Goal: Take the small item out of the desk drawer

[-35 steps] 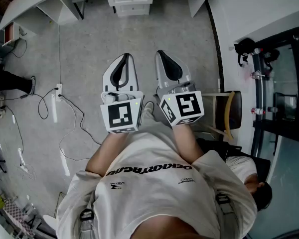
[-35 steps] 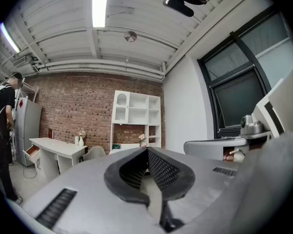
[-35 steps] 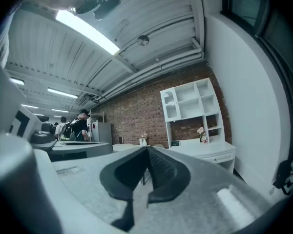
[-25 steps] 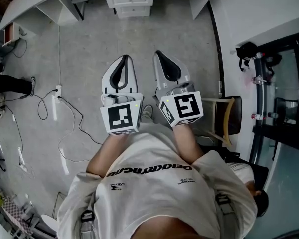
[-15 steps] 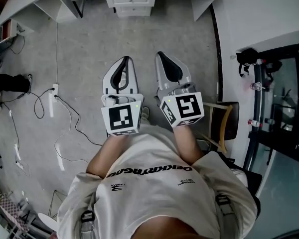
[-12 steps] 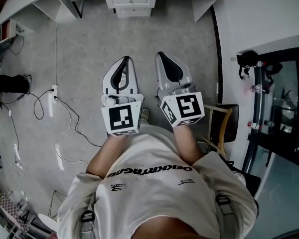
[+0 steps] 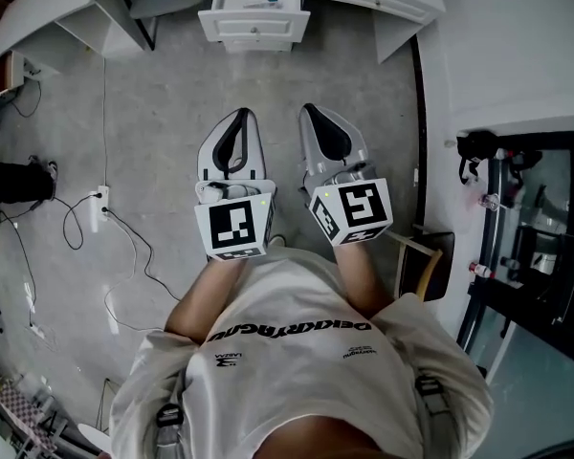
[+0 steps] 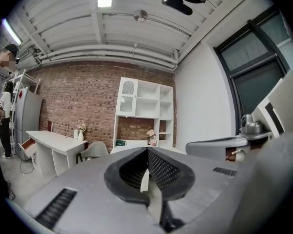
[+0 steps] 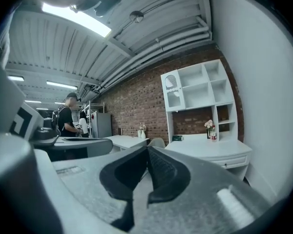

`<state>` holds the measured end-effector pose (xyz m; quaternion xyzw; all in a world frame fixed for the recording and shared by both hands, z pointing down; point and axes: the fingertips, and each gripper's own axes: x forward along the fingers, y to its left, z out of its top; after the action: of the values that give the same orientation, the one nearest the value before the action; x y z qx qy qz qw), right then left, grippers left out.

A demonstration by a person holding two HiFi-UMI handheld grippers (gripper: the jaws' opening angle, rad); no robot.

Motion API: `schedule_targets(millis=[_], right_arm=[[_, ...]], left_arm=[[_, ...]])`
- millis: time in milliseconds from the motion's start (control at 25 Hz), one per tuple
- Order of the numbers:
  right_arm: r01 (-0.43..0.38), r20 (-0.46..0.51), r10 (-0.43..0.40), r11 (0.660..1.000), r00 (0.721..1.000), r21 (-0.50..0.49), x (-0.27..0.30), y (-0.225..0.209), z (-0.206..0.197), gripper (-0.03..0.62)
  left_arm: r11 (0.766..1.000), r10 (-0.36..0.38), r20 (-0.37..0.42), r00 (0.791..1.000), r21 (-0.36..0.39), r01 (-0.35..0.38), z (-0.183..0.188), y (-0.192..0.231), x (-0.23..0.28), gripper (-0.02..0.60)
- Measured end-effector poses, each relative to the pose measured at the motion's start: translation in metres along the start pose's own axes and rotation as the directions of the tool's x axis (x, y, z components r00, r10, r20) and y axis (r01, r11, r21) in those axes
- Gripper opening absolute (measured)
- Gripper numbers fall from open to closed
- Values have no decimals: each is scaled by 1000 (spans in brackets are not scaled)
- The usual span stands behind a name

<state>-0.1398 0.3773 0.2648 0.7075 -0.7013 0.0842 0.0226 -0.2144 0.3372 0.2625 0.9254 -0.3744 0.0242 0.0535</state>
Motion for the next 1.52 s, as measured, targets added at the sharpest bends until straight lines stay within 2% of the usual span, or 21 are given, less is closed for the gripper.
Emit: schedule_targets(millis=[400,800,1160,1520], right_arm=[[-4,-41,3,1000,999,-15,151,-60,50,-9],[-4,-69,4,1000,998,0,243,-113,62,-9],[-135,-126,135,991,983,12,328,-174,47,-6],[-298,-198,291,955,936,-8,428,-251,48,-6]], left_arm=[[999,-33,-38,999,-14,32,28,63,156,-3],[999,-52,-85,995,-19,50,26,85,259,-3],[997,72,-128,989,-17,-75,6,100,353,-3],[968,241,-182,953,-30,-250,-11,110,458,-3]])
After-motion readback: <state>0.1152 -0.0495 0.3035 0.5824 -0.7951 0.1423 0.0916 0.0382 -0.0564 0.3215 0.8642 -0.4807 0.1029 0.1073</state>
